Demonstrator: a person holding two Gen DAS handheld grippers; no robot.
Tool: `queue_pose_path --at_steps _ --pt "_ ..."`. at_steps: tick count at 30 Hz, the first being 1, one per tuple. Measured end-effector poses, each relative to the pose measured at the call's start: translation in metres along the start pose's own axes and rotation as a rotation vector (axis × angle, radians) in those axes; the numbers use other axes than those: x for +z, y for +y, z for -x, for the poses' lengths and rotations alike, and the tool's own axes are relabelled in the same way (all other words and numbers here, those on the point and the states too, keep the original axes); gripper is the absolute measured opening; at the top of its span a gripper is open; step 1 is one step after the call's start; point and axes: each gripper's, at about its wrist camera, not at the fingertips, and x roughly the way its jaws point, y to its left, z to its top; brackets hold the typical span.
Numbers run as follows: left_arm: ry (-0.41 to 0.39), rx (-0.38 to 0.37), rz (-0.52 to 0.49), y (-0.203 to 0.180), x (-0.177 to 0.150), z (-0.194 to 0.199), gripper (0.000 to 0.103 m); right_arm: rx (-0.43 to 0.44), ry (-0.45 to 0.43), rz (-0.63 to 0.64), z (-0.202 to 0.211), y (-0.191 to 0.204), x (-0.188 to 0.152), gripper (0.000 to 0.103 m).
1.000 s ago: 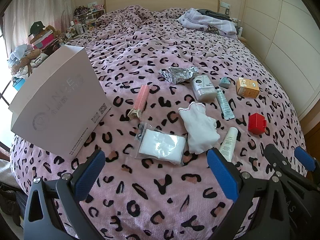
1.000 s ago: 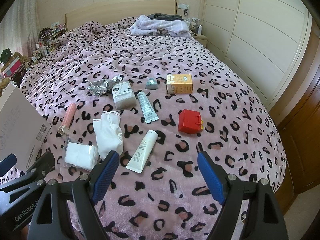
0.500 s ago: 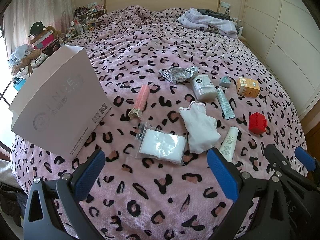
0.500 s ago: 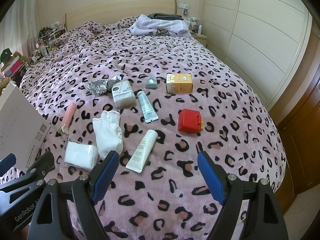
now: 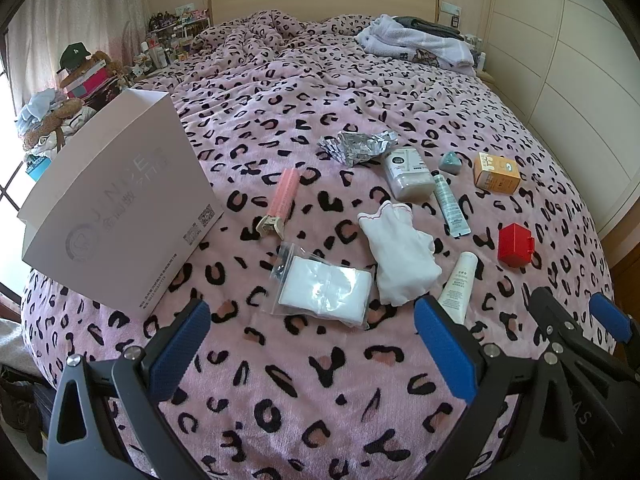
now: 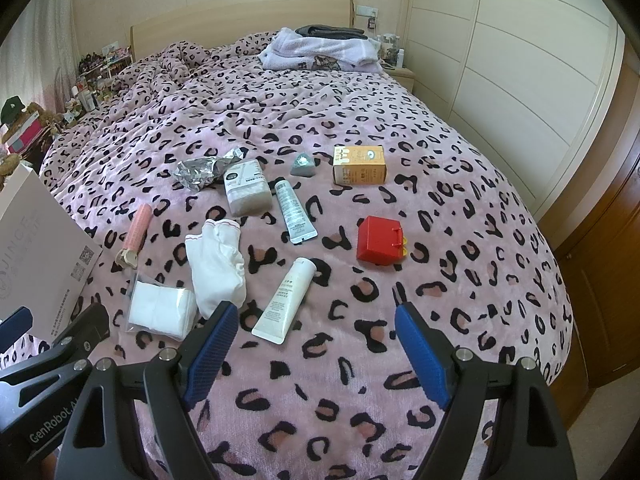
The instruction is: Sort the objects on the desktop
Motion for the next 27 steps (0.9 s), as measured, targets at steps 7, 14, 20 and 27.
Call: queue_pose_path --at_steps 7,14,20,27 --pt "0.0 0.0 0.001 0.0 0.0 0.0 0.103 0.001 0.0 0.0 0.0 0.0 0.0 0.083" --pt "0.001 -0.001 0.001 0.001 0.0 -0.001 0.103 0.001 0.001 0.0 0.0 0.0 0.0 0.083" --pt "0.02 -0.023 0.002 0.007 -0.007 -0.006 0.103 0.017 0.008 0.008 0.0 -0.003 0.0 0.083" --pt "0.058 -0.075 0.004 0.026 -0.025 -0.021 0.103 0.009 0.041 0.0 -0.012 -0.038 -0.027 0.083"
